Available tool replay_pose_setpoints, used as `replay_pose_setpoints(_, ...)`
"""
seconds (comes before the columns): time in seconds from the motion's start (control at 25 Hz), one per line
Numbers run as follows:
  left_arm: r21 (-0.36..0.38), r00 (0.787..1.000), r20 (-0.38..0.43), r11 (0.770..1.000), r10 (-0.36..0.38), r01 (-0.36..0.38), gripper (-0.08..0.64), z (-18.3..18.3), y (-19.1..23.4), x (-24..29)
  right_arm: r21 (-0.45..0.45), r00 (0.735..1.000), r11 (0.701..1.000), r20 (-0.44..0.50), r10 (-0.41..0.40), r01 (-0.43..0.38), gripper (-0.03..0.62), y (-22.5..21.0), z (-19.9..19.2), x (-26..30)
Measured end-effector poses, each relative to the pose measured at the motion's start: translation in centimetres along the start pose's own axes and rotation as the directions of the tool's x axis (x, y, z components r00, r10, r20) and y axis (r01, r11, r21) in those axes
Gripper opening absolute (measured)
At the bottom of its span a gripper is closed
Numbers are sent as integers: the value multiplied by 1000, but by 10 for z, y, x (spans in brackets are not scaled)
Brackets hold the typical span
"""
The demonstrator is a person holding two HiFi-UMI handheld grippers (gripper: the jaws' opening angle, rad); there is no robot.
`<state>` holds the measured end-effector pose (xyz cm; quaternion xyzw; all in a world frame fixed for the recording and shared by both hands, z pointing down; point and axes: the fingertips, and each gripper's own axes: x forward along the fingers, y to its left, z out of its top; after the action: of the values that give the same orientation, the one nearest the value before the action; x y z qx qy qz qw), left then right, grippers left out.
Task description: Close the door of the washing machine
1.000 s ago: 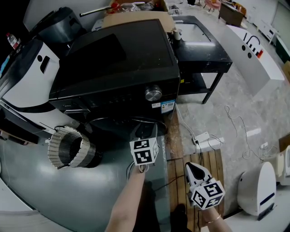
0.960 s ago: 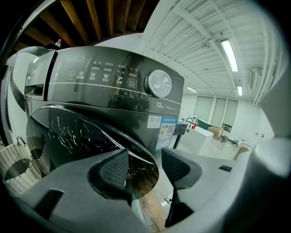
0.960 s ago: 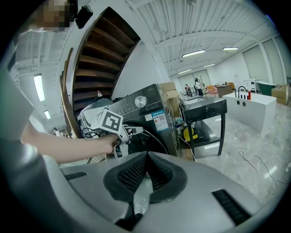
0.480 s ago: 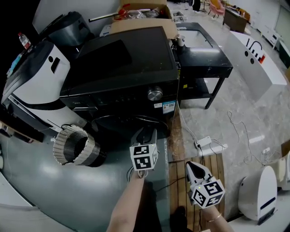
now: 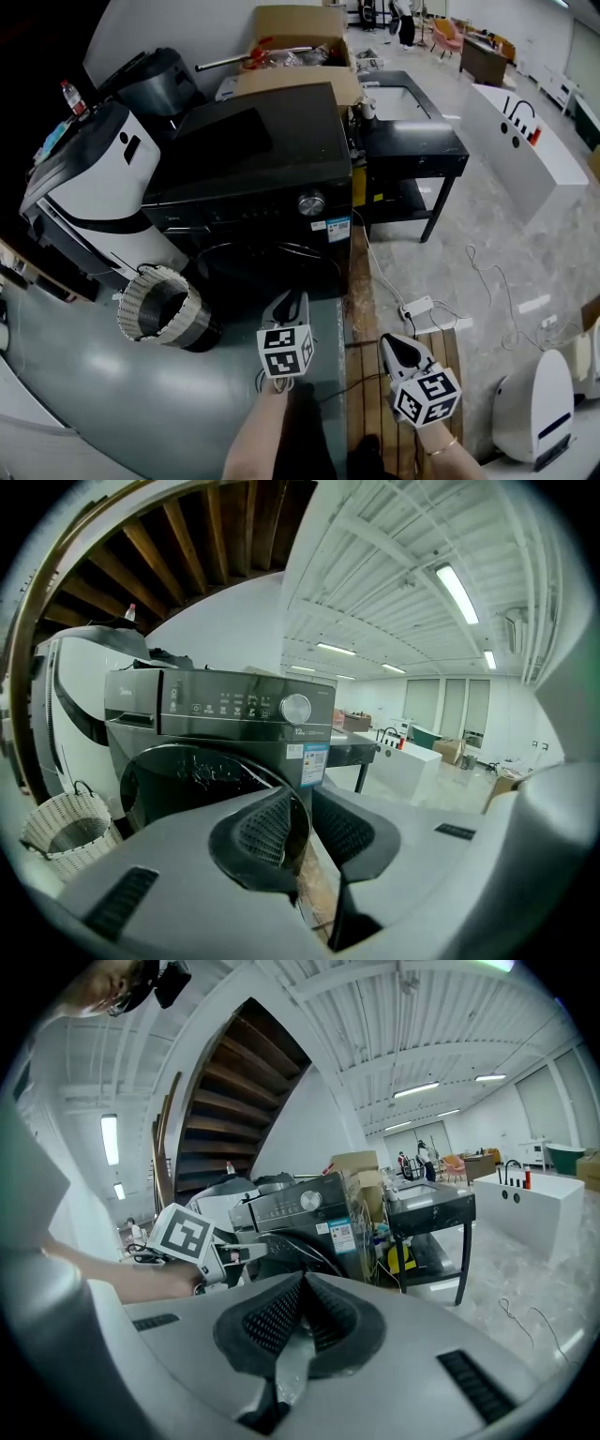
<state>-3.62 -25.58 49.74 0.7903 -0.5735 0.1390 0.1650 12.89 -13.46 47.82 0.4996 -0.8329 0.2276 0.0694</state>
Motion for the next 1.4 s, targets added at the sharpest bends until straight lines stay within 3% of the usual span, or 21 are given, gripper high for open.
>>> replay_pose_setpoints(0.36, -3, 1000, 15, 1000, 25, -25, 44, -6, -25, -80, -35, 999, 999, 45, 13, -12, 6, 9, 16, -53)
replay_pose_setpoints(0.92, -9, 994, 39, 995, 103, -103, 35, -35, -42, -196, -73, 996, 996, 74, 55, -49, 6, 26, 16, -112)
replay_pose_setpoints(1.4, -26, 988, 60, 990, 141, -139, 35, -39, -49, -252, -103, 993, 993, 93, 73, -63, 5, 45, 21, -138)
